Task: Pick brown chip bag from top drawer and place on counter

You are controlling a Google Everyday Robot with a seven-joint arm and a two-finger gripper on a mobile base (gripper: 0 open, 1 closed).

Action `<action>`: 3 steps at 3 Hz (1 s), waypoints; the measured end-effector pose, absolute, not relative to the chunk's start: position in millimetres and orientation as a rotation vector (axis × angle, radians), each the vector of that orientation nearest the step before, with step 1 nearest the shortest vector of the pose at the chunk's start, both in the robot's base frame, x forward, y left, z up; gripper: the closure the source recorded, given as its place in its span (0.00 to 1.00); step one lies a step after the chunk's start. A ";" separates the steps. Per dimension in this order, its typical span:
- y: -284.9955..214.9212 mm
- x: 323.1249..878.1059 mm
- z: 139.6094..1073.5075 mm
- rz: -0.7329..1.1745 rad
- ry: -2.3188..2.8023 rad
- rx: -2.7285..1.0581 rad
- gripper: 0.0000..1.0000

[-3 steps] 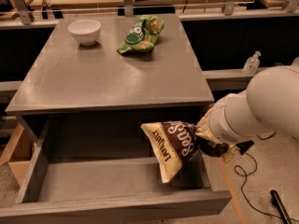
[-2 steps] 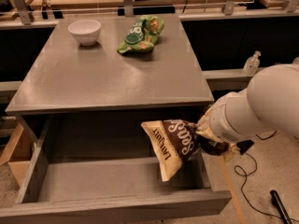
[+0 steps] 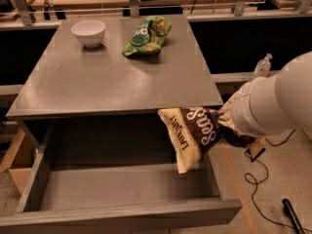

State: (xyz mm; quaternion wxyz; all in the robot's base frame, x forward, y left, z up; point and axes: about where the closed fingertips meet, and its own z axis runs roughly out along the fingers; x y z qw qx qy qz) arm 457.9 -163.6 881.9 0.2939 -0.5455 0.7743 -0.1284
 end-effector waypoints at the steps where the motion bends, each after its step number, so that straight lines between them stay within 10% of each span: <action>1: -158.6 472.3 910.0 -0.410 1.971 -1.462 1.00; 3: -115.4 525.3 946.3 -0.367 1.745 -1.524 1.00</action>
Offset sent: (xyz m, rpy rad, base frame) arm 0.0695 0.0437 0.0709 0.0147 -0.2319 0.2004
